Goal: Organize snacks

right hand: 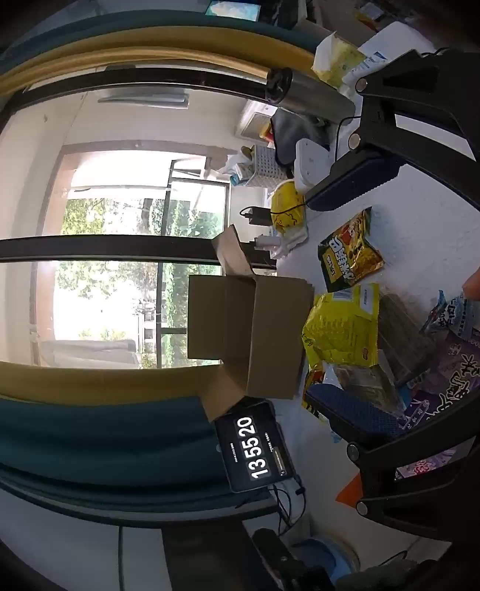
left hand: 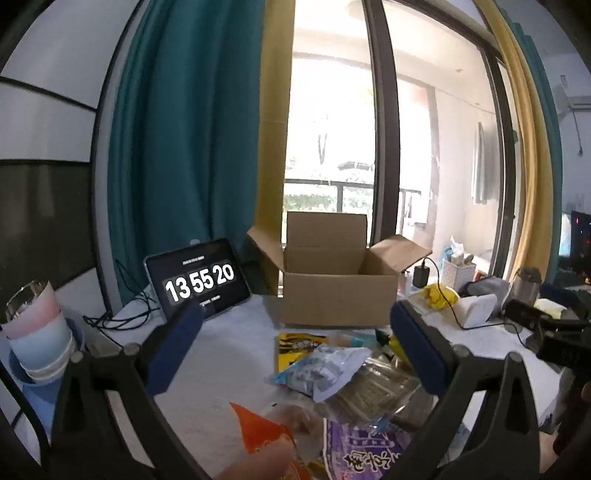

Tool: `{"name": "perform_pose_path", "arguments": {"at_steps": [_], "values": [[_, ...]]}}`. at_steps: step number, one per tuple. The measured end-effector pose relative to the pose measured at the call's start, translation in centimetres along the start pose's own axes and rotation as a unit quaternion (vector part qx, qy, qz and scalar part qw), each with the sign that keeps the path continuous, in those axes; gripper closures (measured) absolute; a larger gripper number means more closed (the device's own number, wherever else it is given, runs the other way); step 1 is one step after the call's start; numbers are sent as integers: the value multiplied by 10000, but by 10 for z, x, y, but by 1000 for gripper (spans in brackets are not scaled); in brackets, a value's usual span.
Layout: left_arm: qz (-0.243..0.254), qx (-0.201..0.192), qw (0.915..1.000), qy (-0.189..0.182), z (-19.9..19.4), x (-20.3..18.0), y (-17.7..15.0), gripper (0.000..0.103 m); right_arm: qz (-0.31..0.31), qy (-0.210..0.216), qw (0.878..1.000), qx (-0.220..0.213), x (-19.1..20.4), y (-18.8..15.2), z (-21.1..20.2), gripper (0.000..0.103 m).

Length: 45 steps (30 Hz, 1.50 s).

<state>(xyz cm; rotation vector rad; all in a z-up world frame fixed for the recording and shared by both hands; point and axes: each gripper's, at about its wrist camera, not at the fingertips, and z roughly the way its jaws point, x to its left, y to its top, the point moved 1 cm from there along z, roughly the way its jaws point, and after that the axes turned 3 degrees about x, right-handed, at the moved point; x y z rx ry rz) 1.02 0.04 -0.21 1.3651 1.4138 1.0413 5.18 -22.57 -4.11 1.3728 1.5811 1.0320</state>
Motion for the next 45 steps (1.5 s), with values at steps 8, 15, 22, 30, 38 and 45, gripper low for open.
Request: {"name": "perform_pose_path", "arguments": {"at_steps": [8, 15, 22, 30, 38, 45], "values": [[-97, 72, 9999, 39, 1, -1, -7, 0, -23, -2, 10000, 65, 1, -3, 1, 6], [-206, 129, 9997, 5, -1, 4, -5, 0, -3, 18, 9999, 110, 3, -1, 2, 6], [-151, 162, 9997, -41, -2, -1, -5, 0, 40, 37, 9999, 113, 0, -5, 2, 6], [-161, 189, 9997, -75, 0, 1, -4, 0, 48, 42, 9999, 114, -1, -6, 2, 6], [-163, 196, 9996, -73, 0, 0, -3, 0, 58, 48, 9999, 123, -1, -6, 1, 6], [-157, 193, 9997, -77, 0, 0, -4, 0, 56, 48, 9999, 129, -1, -6, 1, 6]]}}
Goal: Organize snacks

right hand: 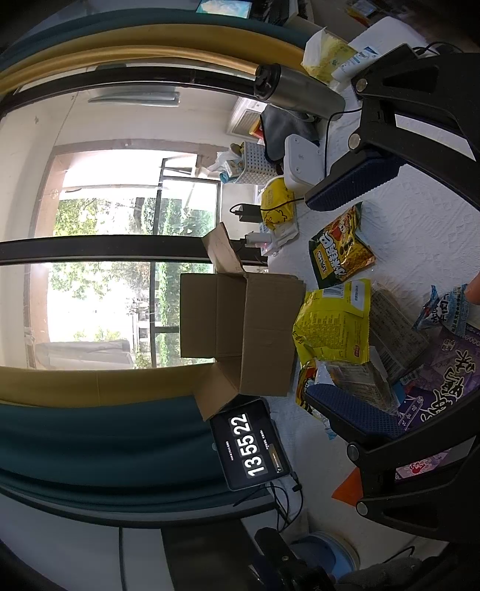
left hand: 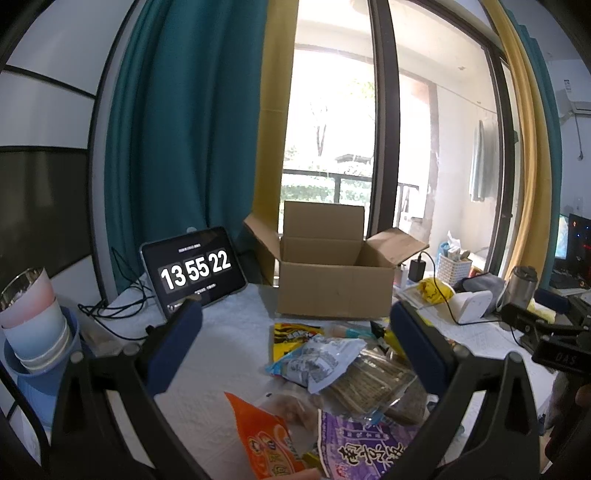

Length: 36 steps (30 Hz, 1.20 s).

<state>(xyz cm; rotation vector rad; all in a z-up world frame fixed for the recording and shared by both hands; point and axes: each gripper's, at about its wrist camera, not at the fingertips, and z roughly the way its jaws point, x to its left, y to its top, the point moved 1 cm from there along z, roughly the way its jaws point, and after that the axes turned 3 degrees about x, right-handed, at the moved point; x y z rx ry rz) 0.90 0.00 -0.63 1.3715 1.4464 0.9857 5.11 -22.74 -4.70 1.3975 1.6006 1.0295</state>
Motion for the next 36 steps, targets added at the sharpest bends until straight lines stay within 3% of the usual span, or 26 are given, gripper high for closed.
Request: {"name": "perform_pose_path", "arguments": {"at_steps": [36], "values": [[8, 48, 10000, -18, 3, -3, -7, 0, 2, 12, 10000, 73, 1, -4, 2, 6]]}}
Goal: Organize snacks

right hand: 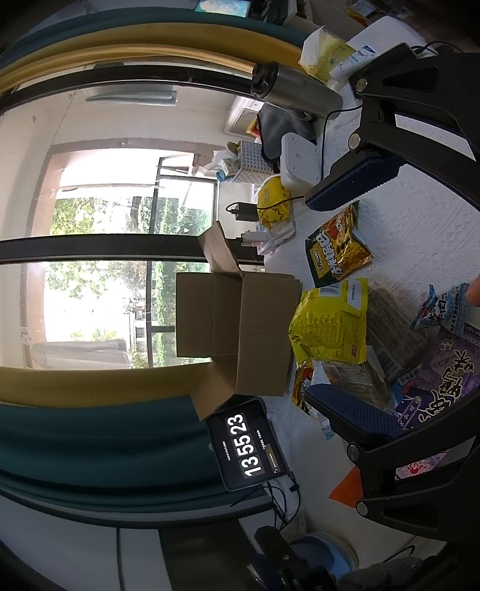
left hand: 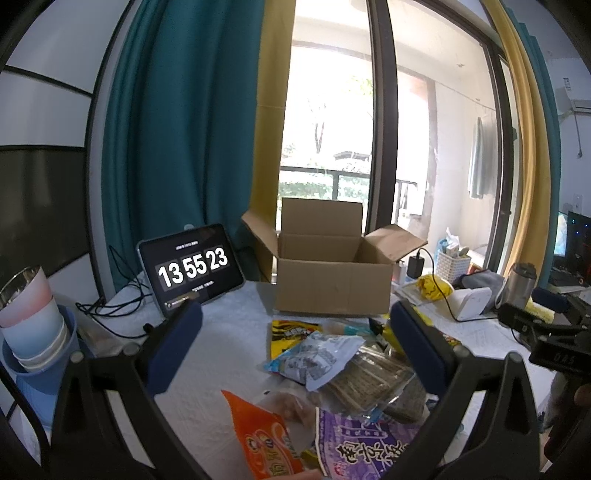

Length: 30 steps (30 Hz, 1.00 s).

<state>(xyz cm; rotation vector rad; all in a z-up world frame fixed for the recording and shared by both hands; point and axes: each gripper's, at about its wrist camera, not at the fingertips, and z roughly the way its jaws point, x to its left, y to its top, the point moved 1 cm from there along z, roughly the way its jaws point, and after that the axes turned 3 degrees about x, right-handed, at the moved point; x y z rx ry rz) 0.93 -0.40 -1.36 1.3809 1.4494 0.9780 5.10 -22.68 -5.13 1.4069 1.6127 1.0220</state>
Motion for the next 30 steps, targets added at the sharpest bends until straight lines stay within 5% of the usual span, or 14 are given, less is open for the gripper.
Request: {"name": "perform_pose_path", "arguments": {"at_steps": [15, 30], "values": [[-71, 382, 9992, 121, 14, 11, -13, 0, -58, 60, 9996, 286, 5, -4, 16, 6], [-420, 1740, 9826, 502, 59, 48, -82, 0, -287, 255, 9938, 1039, 26, -27, 74, 6]]}}
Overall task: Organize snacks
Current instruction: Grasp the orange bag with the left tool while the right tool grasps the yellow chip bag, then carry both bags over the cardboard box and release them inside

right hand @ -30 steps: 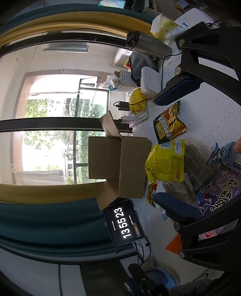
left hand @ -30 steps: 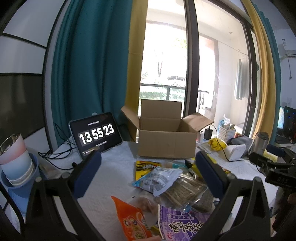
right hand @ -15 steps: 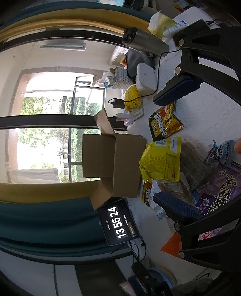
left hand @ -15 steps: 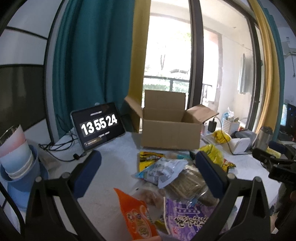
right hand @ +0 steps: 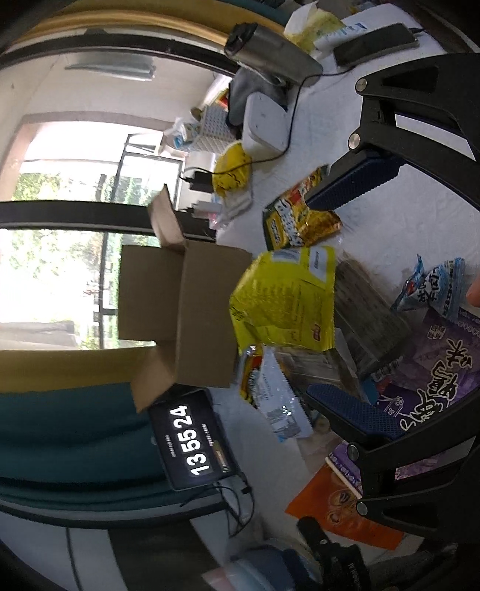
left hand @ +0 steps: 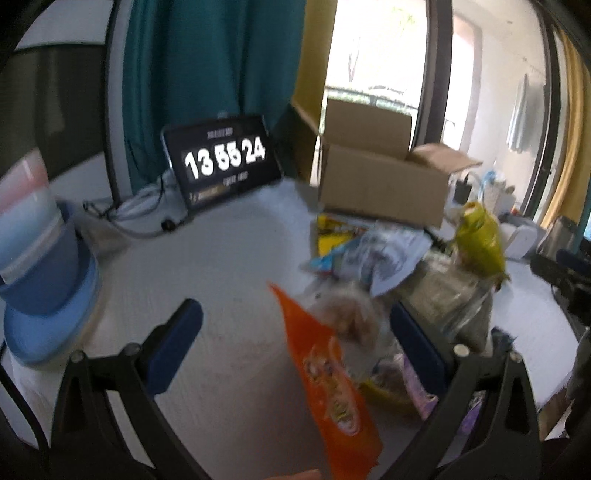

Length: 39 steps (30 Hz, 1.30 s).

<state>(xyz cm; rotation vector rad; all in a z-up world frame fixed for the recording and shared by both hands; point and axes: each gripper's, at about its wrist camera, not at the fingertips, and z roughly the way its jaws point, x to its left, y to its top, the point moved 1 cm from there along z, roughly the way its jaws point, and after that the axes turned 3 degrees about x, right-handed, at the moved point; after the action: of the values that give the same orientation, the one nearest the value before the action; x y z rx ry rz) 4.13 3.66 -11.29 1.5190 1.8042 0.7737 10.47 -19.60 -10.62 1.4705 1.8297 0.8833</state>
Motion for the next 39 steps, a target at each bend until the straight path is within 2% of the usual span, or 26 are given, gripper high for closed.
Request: {"name": "perform_pose_path", "arguments": {"at_steps": [3, 9, 13, 14, 16, 17, 18, 19, 21, 22, 24, 31, 39], "values": [[-65, 454, 9989, -35, 22, 4, -11, 0, -15, 33, 9999, 106, 2, 0, 14, 6], [-118, 1097, 9936, -255, 52, 1, -25, 3, 24, 108, 9995, 282, -2, 4, 39, 6], [-217, 1450, 9885, -381, 65, 1, -31, 30, 51, 143, 9995, 278, -5, 10, 50, 6], [-277, 1544, 9864, -498, 69, 0, -33, 34, 57, 152, 9995, 265, -6, 12, 54, 6], [-302, 1623, 9842, -636, 70, -1, -34, 50, 56, 167, 9994, 288, -8, 14, 61, 6], [-248, 1652, 9836, -686, 71, -5, -33, 55, 65, 171, 9994, 309, -10, 15, 66, 6], [-163, 1653, 9834, -728, 70, -11, -33, 65, 71, 188, 9993, 326, -11, 17, 70, 6], [-108, 1649, 9834, -749, 69, -15, -32, 71, 67, 214, 9992, 333, -11, 17, 73, 6], [22, 1590, 9848, -699, 65, -22, -29, 75, 28, 300, 9989, 356, -12, 19, 80, 6], [41, 1568, 9852, -691, 64, -23, -26, 76, -16, 327, 9987, 386, -12, 19, 83, 6], [77, 1511, 9863, -656, 62, -23, -22, 76, -96, 423, 9980, 462, -11, 18, 88, 30], [88, 1186, 9921, -407, 43, -12, 1, 76, -67, 691, 9969, 365, -19, 21, 84, 40], [244, 443, 9985, -219, 25, -9, 47, 76, 35, 914, 9957, -119, -34, 38, 59, 44]]}}
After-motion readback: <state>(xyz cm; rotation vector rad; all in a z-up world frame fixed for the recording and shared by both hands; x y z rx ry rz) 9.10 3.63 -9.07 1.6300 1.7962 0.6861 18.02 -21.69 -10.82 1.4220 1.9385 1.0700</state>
